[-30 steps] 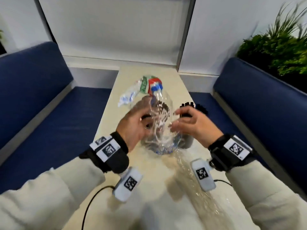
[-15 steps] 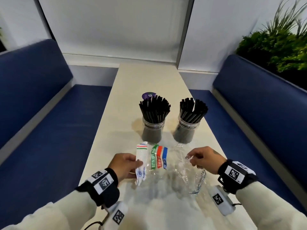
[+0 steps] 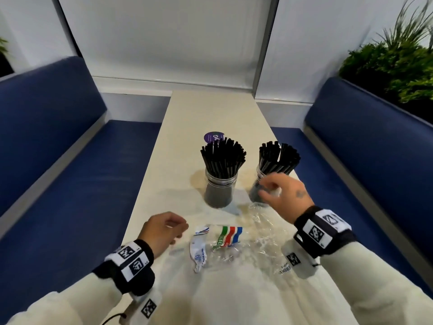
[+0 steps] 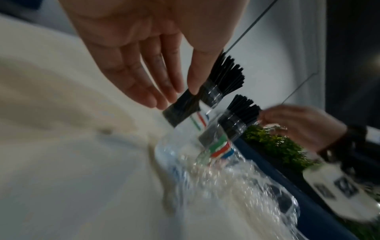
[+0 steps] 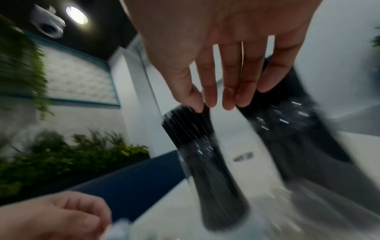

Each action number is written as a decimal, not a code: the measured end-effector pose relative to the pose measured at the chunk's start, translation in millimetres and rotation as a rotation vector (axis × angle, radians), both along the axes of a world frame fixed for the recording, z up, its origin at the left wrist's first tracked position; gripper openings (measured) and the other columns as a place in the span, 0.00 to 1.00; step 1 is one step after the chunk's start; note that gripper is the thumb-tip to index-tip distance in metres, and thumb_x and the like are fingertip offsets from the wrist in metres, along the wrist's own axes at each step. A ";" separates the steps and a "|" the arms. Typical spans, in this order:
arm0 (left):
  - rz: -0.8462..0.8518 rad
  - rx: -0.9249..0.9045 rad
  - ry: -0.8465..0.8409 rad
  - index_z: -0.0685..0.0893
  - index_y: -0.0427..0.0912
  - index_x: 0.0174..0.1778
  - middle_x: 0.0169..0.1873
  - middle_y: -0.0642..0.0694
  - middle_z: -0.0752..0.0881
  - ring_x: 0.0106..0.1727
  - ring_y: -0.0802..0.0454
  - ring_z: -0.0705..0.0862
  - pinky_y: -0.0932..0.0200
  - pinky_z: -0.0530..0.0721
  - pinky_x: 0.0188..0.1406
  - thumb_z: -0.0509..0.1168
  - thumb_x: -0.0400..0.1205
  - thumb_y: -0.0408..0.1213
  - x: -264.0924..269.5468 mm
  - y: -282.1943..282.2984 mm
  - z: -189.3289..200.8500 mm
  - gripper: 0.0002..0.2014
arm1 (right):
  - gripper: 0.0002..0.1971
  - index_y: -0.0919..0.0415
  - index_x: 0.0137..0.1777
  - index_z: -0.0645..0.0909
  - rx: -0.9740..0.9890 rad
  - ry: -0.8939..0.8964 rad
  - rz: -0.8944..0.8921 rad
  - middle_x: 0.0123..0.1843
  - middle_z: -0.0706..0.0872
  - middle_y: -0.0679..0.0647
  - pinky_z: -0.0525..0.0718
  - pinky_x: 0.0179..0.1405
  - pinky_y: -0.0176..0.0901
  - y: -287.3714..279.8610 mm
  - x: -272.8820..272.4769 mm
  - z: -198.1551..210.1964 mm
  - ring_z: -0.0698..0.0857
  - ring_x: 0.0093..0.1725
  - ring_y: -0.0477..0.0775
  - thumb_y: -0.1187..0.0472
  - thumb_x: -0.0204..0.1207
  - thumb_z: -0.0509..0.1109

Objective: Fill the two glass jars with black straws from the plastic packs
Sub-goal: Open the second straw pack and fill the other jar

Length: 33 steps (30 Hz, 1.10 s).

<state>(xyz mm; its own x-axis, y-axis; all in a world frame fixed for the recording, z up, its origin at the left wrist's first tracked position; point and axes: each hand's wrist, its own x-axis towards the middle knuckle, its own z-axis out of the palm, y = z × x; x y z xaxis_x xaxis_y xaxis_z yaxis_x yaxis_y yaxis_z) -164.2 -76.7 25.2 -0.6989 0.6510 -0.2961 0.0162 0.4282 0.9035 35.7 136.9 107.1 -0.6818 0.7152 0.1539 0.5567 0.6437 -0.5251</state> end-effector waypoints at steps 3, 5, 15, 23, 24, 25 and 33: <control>-0.040 0.102 0.090 0.87 0.44 0.41 0.38 0.42 0.90 0.39 0.44 0.89 0.55 0.86 0.36 0.73 0.78 0.30 -11.3 15.5 30.2 0.04 | 0.20 0.50 0.66 0.81 -0.025 0.040 0.100 0.56 0.84 0.50 0.89 0.52 0.45 -0.8 -45.0 27.7 0.86 0.48 0.48 0.52 0.74 0.77; -0.032 0.186 0.146 0.87 0.46 0.42 0.39 0.45 0.90 0.39 0.46 0.88 0.54 0.87 0.37 0.73 0.78 0.29 -19.4 31.0 53.3 0.06 | 0.33 0.43 0.73 0.72 -0.002 -0.042 0.088 0.65 0.79 0.52 0.87 0.59 0.54 0.9 -71.2 35.2 0.86 0.55 0.55 0.44 0.69 0.79; -0.153 0.082 0.258 0.66 0.57 0.78 0.65 0.50 0.77 0.58 0.46 0.86 0.42 0.88 0.59 0.79 0.71 0.32 -46.8 114.8 87.4 0.42 | 0.13 0.55 0.59 0.86 0.001 -0.175 0.019 0.62 0.81 0.60 0.85 0.50 0.47 29.7 -124.6 33.9 0.85 0.53 0.65 0.63 0.75 0.71; -0.207 0.008 0.224 0.67 0.50 0.78 0.67 0.46 0.79 0.64 0.46 0.82 0.44 0.82 0.66 0.83 0.66 0.35 -57.7 127.7 61.3 0.46 | 0.37 0.52 0.78 0.69 -0.316 0.310 -0.149 0.67 0.81 0.52 0.81 0.61 0.44 38.6 -108.6 31.9 0.84 0.63 0.53 0.48 0.71 0.79; -0.242 -0.017 0.228 0.67 0.49 0.78 0.68 0.46 0.79 0.64 0.46 0.81 0.44 0.81 0.66 0.84 0.65 0.36 -57.4 127.8 57.3 0.47 | 0.37 0.52 0.79 0.68 -0.351 0.352 -0.165 0.71 0.80 0.53 0.79 0.66 0.45 33.2 -105.6 23.4 0.82 0.68 0.53 0.49 0.73 0.78; -0.273 -0.039 0.243 0.67 0.48 0.78 0.69 0.47 0.78 0.65 0.47 0.80 0.45 0.81 0.66 0.84 0.64 0.38 -56.6 128.3 54.0 0.47 | 0.37 0.52 0.81 0.66 -0.367 0.390 -0.176 0.76 0.77 0.54 0.77 0.72 0.48 27.8 -102.1 15.0 0.78 0.74 0.54 0.52 0.73 0.76; -0.320 -0.018 0.319 0.75 0.46 0.71 0.63 0.50 0.85 0.66 0.48 0.82 0.53 0.79 0.64 0.83 0.65 0.43 -53.6 148.9 45.1 0.38 | 0.56 0.46 0.84 0.55 -0.688 0.367 -0.112 0.77 0.78 0.51 0.74 0.78 0.59 6.0 -105.0 -37.7 0.77 0.75 0.54 0.43 0.54 0.76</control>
